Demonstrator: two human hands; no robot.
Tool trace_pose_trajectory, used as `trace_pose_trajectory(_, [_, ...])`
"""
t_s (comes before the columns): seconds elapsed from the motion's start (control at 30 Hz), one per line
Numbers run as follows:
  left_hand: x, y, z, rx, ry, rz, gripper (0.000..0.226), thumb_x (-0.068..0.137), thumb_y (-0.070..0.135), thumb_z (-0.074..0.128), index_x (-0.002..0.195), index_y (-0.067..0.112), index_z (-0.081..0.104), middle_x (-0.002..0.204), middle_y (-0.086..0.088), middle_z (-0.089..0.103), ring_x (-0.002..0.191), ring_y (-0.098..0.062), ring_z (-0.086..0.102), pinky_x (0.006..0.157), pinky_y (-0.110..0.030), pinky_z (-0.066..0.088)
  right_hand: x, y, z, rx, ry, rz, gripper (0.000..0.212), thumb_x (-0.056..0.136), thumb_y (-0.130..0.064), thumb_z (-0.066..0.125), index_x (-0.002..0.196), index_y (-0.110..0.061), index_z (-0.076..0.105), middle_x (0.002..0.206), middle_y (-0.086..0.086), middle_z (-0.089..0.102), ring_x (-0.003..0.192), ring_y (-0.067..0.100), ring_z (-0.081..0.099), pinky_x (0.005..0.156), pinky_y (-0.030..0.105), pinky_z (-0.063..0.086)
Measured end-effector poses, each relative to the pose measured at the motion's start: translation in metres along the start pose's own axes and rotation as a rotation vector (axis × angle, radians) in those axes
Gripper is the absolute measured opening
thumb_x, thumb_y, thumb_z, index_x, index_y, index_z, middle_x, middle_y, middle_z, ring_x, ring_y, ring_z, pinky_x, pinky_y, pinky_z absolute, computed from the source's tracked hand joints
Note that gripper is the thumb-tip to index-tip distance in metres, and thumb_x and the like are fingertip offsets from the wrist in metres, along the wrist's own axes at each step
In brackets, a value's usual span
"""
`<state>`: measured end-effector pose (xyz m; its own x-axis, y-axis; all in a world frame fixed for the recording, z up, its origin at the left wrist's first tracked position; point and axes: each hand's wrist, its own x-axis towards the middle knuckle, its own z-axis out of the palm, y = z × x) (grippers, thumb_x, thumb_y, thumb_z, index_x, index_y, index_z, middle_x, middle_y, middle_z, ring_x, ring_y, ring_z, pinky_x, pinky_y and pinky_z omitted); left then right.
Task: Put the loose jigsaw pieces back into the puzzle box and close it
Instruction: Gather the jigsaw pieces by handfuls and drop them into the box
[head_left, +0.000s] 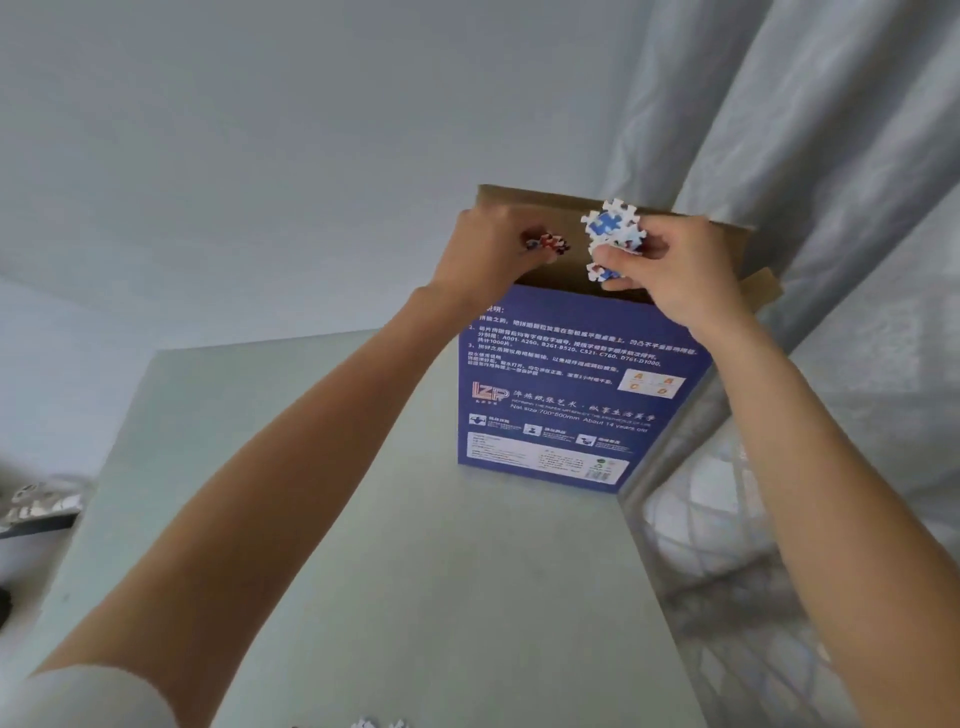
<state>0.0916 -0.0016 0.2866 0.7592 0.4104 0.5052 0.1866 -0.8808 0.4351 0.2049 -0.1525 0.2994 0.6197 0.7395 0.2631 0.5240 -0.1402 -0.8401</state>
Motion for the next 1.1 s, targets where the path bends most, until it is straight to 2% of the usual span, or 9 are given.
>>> trace_pose_trajectory(0.13, [0.013, -0.009, 0.008, 0.044, -0.169, -0.015, 0.024, 0.077, 0.021, 0.073, 0.098, 0.013, 0.068, 0.088, -0.001, 0.07, 0.077, -0.014, 0.063, 0.074, -0.028, 0.05, 0.022, 0.005, -0.007, -0.18, -0.057, 0.007, 0.026, 0.084, -0.015, 0.068, 0.107, -0.004, 0.066, 0.097, 0.0, 0.065, 0.072, 0.008, 0.066, 0.061, 0.016, 0.055])
trace_pose_trajectory(0.23, [0.014, -0.014, 0.007, 0.038, -0.198, -0.018, 0.029, 0.075, 0.024, 0.075, 0.1, 0.013, 0.067, 0.09, 0.003, 0.071, 0.08, -0.011, 0.065, 0.078, -0.026, 0.05, 0.035, 0.005, -0.008, -0.368, -0.165, -0.02, 0.023, 0.081, -0.018, 0.071, 0.098, -0.003, 0.065, 0.095, 0.006, 0.067, 0.069, 0.015, 0.068, 0.065, 0.031, 0.058])
trace_pose_trajectory(0.33, [0.013, -0.016, 0.004, 0.046, -0.2, -0.041, 0.024, 0.075, 0.027, 0.074, 0.096, 0.015, 0.069, 0.088, 0.002, 0.071, 0.08, -0.013, 0.064, 0.078, -0.025, 0.047, 0.041, 0.004, -0.005, -0.521, -0.278, -0.046, 0.016, 0.083, -0.016, 0.069, 0.096, -0.009, 0.063, 0.096, 0.009, 0.066, 0.063, 0.015, 0.067, 0.059, 0.034, 0.055])
trace_pose_trajectory(0.53, [0.014, -0.016, 0.004, 0.118, -0.234, 0.012, 0.016, 0.084, 0.027, 0.066, 0.096, 0.019, 0.072, 0.095, 0.001, 0.071, 0.086, -0.015, 0.061, 0.073, -0.019, 0.037, 0.044, 0.002, -0.004, -0.702, -0.326, -0.128, 0.024, 0.082, -0.029, 0.07, 0.096, -0.01, 0.07, 0.091, 0.011, 0.068, 0.083, 0.027, 0.061, 0.075, 0.039, 0.048])
trace_pose_trajectory(0.67, [0.013, -0.012, 0.002, 0.069, -0.208, 0.004, 0.028, 0.077, 0.021, 0.074, 0.103, 0.013, 0.067, 0.095, 0.0, 0.07, 0.085, -0.011, 0.062, 0.068, -0.007, 0.028, 0.041, 0.002, -0.004, -0.658, -0.313, -0.125, 0.021, 0.079, -0.026, 0.074, 0.096, -0.016, 0.071, 0.088, 0.002, 0.07, 0.074, 0.011, 0.061, 0.074, 0.032, 0.05])
trace_pose_trajectory(0.77, [0.012, -0.012, 0.002, 0.056, -0.161, 0.021, 0.022, 0.078, 0.015, 0.071, 0.1, 0.013, 0.068, 0.091, 0.001, 0.07, 0.075, -0.007, 0.057, 0.066, -0.005, 0.032, 0.037, 0.003, -0.001, -0.566, -0.246, -0.131, 0.015, 0.079, -0.024, 0.073, 0.093, -0.019, 0.071, 0.083, -0.005, 0.068, 0.072, 0.006, 0.061, 0.074, 0.027, 0.05])
trace_pose_trajectory(0.87, [0.004, -0.013, 0.005, 0.112, -0.099, 0.114, 0.014, 0.086, 0.021, 0.061, 0.097, 0.016, 0.068, 0.084, 0.003, 0.07, 0.075, -0.018, 0.063, 0.071, -0.027, 0.047, 0.03, 0.008, 0.005, -0.586, -0.111, -0.237, 0.009, 0.087, -0.021, 0.065, 0.093, -0.021, 0.072, 0.083, -0.005, 0.068, 0.071, 0.006, 0.057, 0.071, 0.023, 0.045])
trace_pose_trajectory(1.0, [-0.017, -0.016, 0.007, 0.216, 0.191, 0.356, 0.011, 0.088, 0.021, 0.057, 0.088, 0.018, 0.068, 0.071, 0.005, 0.064, 0.065, -0.018, 0.058, 0.048, -0.026, 0.043, 0.01, 0.013, 0.017, -0.663, 0.11, -0.404, 0.017, 0.092, -0.021, 0.056, 0.1, -0.019, 0.07, 0.089, -0.003, 0.07, 0.075, 0.014, 0.062, 0.064, 0.026, 0.046])
trace_pose_trajectory(1.1, [-0.051, -0.017, 0.003, 0.163, 0.391, 0.401, 0.011, 0.088, 0.019, 0.061, 0.086, 0.015, 0.07, 0.074, 0.004, 0.068, 0.069, -0.015, 0.061, 0.051, -0.028, 0.047, -0.028, 0.011, 0.033, -0.519, 0.292, -0.546, 0.019, 0.094, -0.018, 0.053, 0.104, -0.013, 0.068, 0.09, -0.002, 0.07, 0.072, 0.01, 0.063, 0.062, 0.025, 0.051])
